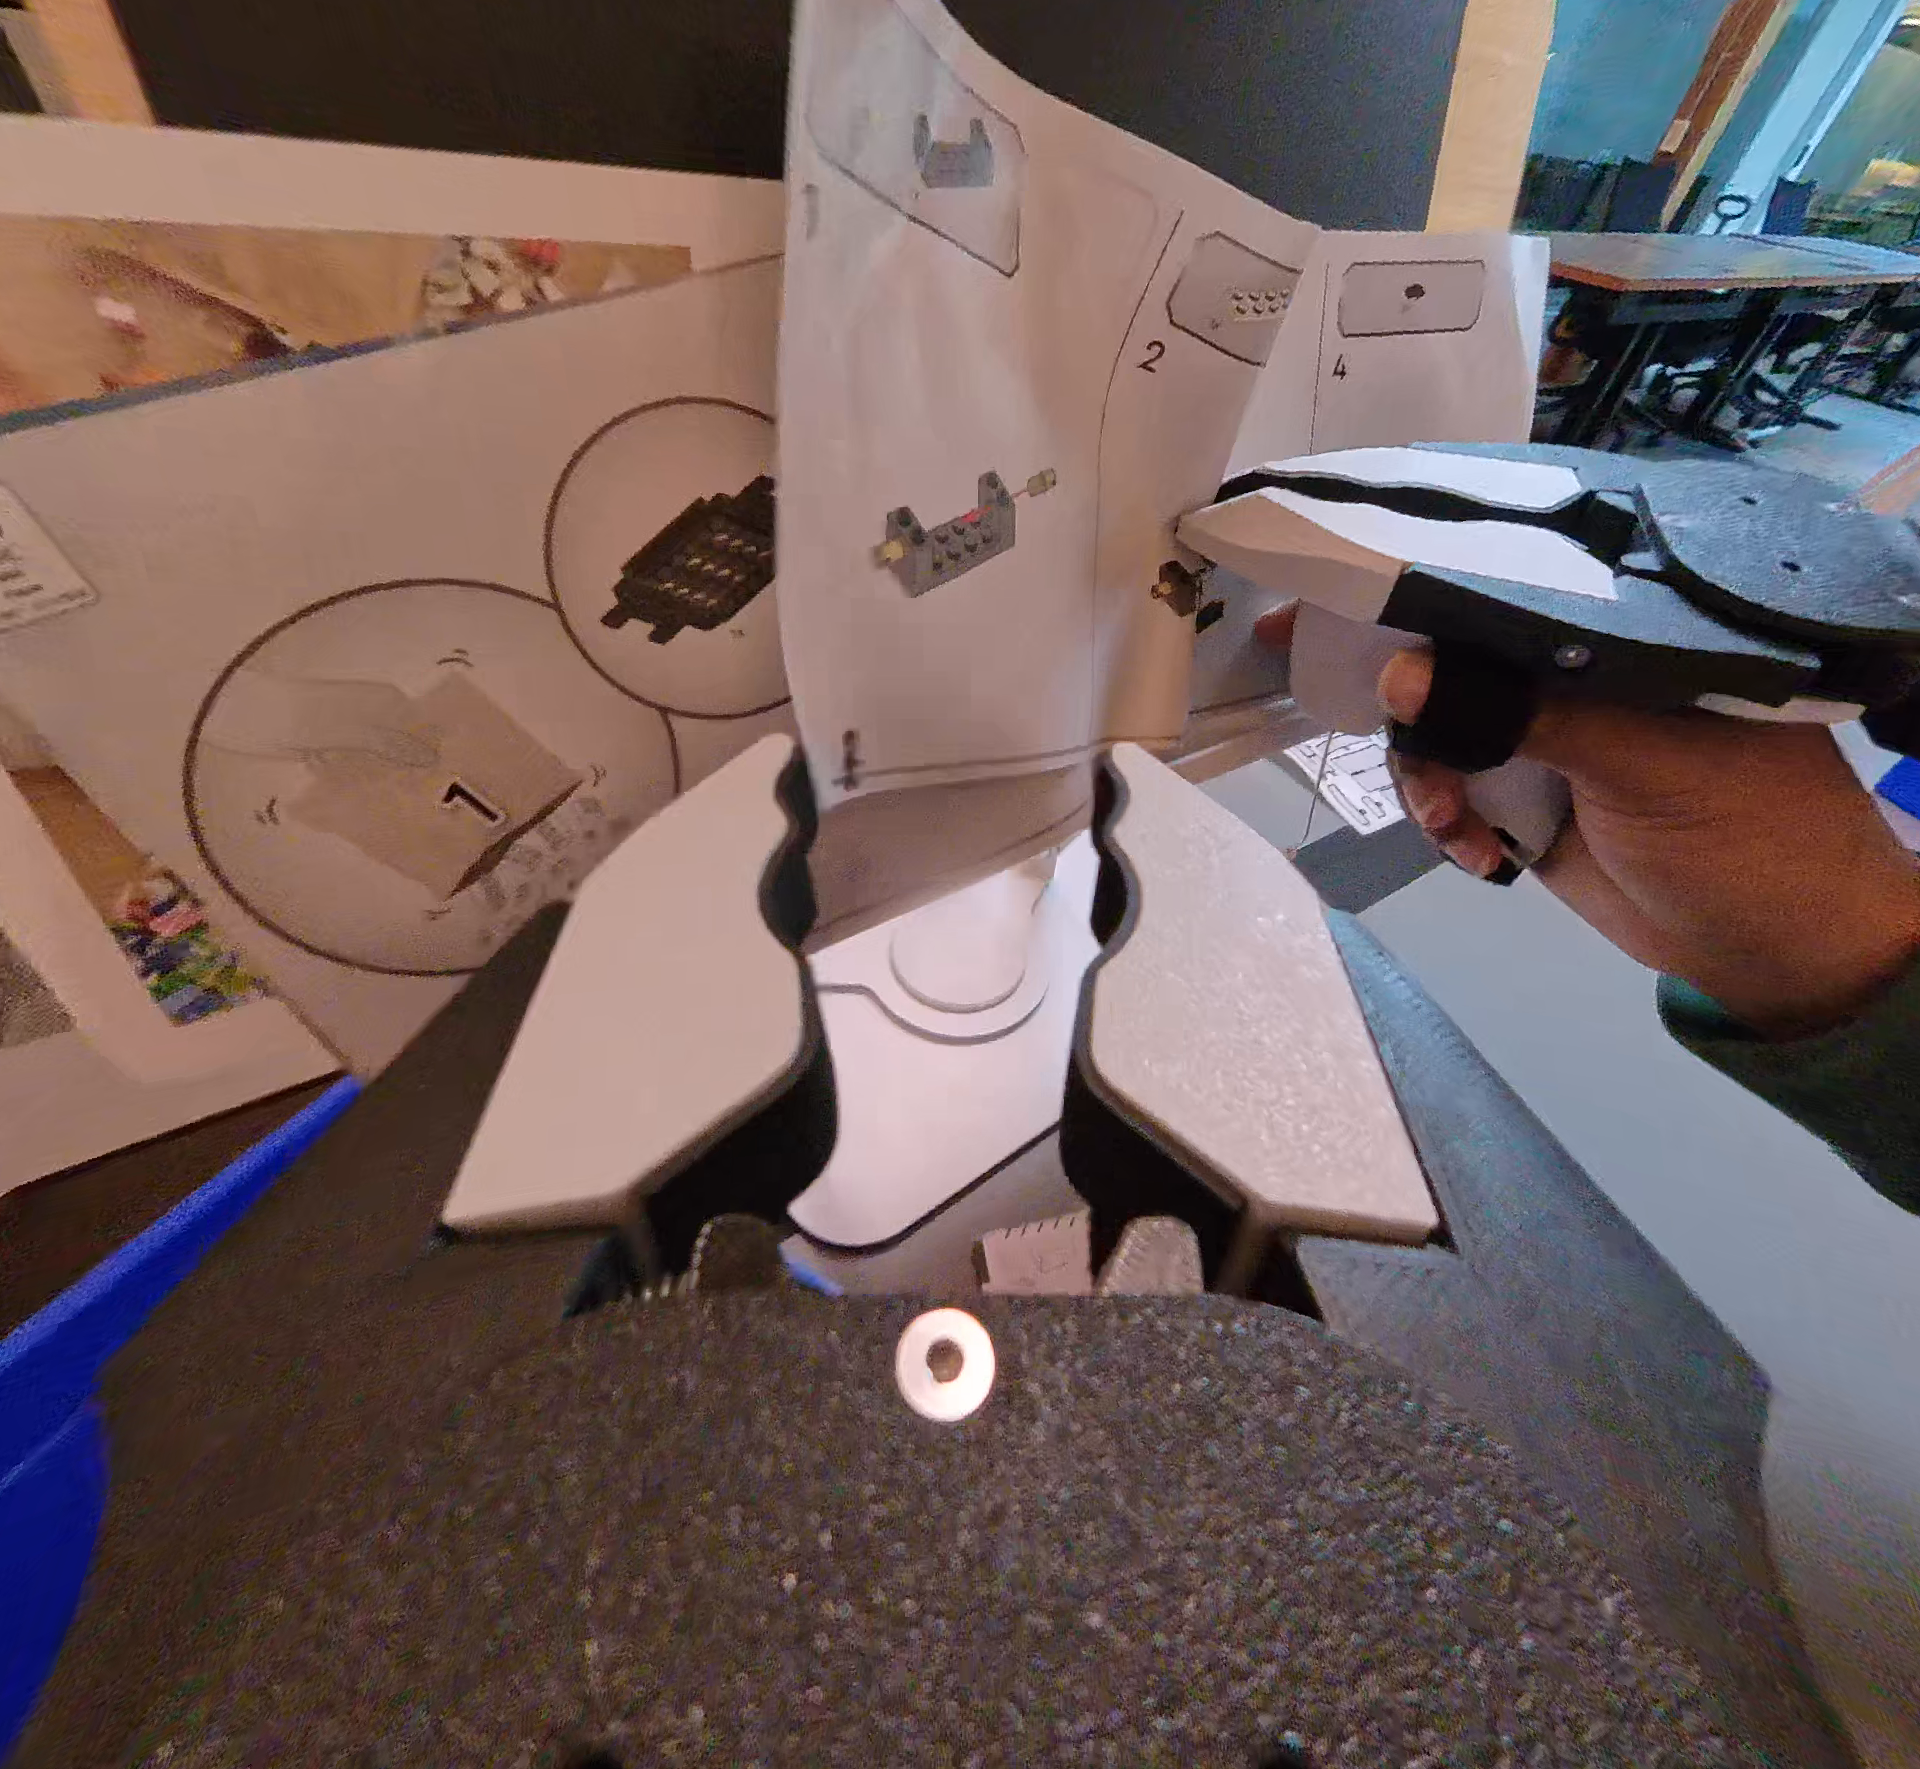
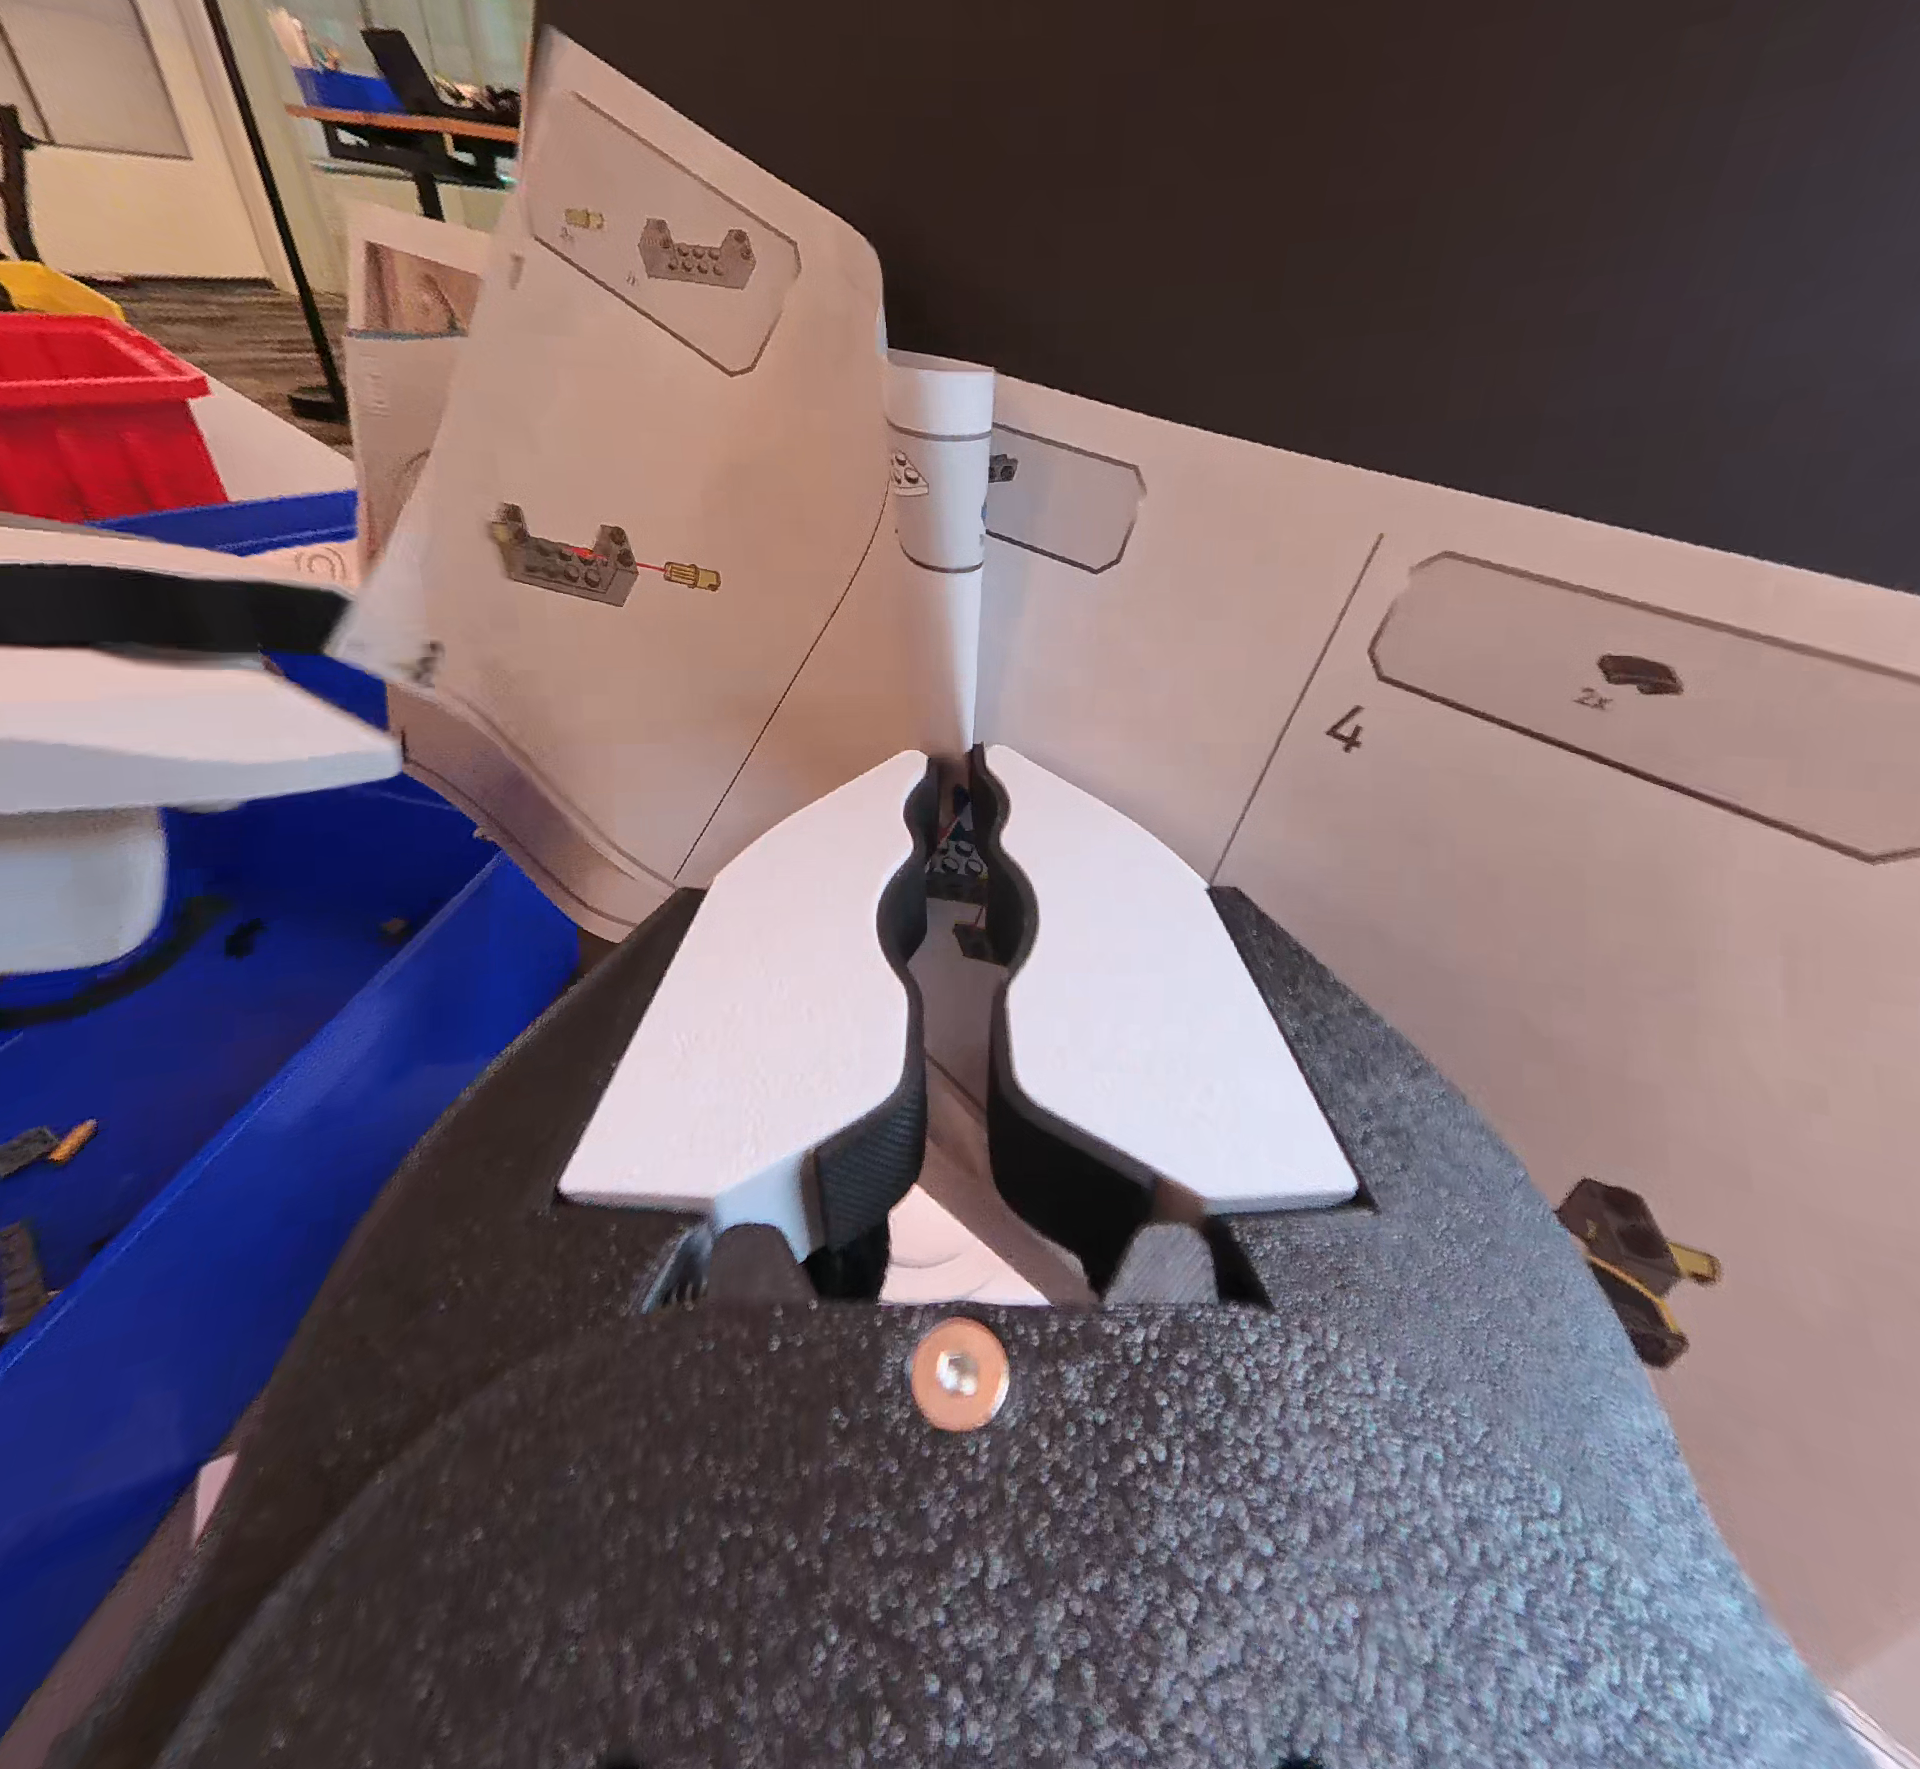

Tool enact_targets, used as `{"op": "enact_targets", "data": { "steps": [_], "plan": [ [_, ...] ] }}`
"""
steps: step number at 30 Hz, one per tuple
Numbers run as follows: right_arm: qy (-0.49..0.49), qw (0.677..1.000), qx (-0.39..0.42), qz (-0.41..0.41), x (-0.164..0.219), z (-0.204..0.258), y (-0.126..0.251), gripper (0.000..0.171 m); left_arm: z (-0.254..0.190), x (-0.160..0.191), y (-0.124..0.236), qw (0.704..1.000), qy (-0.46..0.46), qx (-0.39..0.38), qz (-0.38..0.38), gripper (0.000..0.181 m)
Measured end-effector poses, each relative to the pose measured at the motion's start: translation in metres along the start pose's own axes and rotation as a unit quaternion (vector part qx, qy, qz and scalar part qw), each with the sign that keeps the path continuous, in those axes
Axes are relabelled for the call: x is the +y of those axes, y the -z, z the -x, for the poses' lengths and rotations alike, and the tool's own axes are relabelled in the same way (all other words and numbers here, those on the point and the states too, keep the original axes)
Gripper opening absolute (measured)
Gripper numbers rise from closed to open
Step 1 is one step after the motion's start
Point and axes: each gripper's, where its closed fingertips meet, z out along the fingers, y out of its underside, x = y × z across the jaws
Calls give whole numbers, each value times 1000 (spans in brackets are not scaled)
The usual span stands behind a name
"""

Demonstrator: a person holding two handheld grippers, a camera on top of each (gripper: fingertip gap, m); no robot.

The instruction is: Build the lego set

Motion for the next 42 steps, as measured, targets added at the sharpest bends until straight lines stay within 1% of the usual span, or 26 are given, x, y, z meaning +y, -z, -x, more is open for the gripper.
{"op": "enact_targets", "data": {
  "steps": [2, 3, 4, 5, 7, 8, 10, 12, 13, 14, 15, 16, 17, 18, 20, 21, 24, 26, 29, 31, 32, 33, 35, 38, 40, 42],
  "plan": [
    [-13, 1000, -6, 2, 1, -1, 3, 5, -14, -9, -1, 999, -12, 30, -24, 0],
    [-23, 1000, -7, -4, -1, -3, 9, 9, -27, -18, 3, 997, -20, 52, -53, 0],
    [-36, 999, -13, -27, -10, -4, 20, 22, -47, -24, 7, 993, -36, 83, -71, 0],
    [-51, 997, -26, -59, -22, -3, 35, 33, -67, -27, 11, 990, -65, 99, -82, 0],
    [-65, 989, -66, -117, -47, 7, 72, 49, -99, -26, 13, 982, -127, 100, -93, 0],
    [-68, 984, -95, -133, -57, 16, 91, 54, -115, -25, 12, 979, -137, 113, -99, 0],
    [-59, 981, -136, -122, -65, 36, 118, 63, -142, -19, 5, 974, -152, 139, -93, 0],
    [-29, 987, -137, -84, -63, 47, 129, 72, -164, -12, -7, 968, -182, 151, -90, 0],
    [-19, 991, -123, -55, -58, 45, 129, 68, -175, -6, -14, 965, -189, 161, -82, 0],
    [-3, 996, -90, -22, -51, 36, 127, 45, -184, 0, -21, 963, -195, 170, -74, 0],
    [29, 999, -34, -4, -46, 18, 126, 11, -191, 8, -27, 962, -201, 176, -63, 0],
    [65, 998, 23, 6, -43, -4, 126, 0, -193, 14, -32, 963, -200, 173, -50, 5],
    [85, 994, 64, 27, -36, -24, 123, 0, -194, 19, -33, 964, -193, 175, -43, 13],
    [84, 992, 72, 52, -26, -37, 119, 0, -190, 19, -32, 967, -181, 172, -42, 19],
    [63, 993, 67, 69, -11, -55, 107, 0, -163, 10, -29, 977, -160, 127, -59, 20],
    [61, 992, 78, 73, -4, -65, 101, 0, -142, 6, -29, 983, -144, 97, -58, 18],
    [82, 987, 120, 69, 9, -91, 86, 2, -61, 9, -36, 997, -72, -5, 6, 19],
    [104, 982, 145, 69, 15, -103, 79, 5, -21, 11, -37, 998, -32, -38, 23, 17],
    [116, 980, 150, 56, 17, -107, 75, 4, 15, 9, -35, 996, -46, -72, 24, 11],
    [122, 977, 162, 57, 16, -112, 78, 5, 30, 15, -36, 993, -66, -93, 38, 8],
    [123, 974, 182, 59, 16, -118, 83, 10, 36, 17, -37, 992, -72, -98, 41, 2],
    [116, 973, 191, 62, 17, -123, 88, 11, 38, 17, -37, 992, -74, -94, 34, 0],
    [79, 976, 191, 62, 21, -128, 99, 13, 38, 17, -36, 995, -56, -80, 31, 0],
    [56, 981, 186, 28, 15, -126, 128, 13, 39, 14, -28, 995, -51, -83, 35, 5],
    [54, 983, 172, 16, 14, -120, 147, 14, 39, 7, -17, 995, -51, -87, 23, 8],
    [54, 985, 161, 18, 21, -113, 164, 16, 37, -6, -1, 995, -42, -91, -4, 8]
  ]
}}
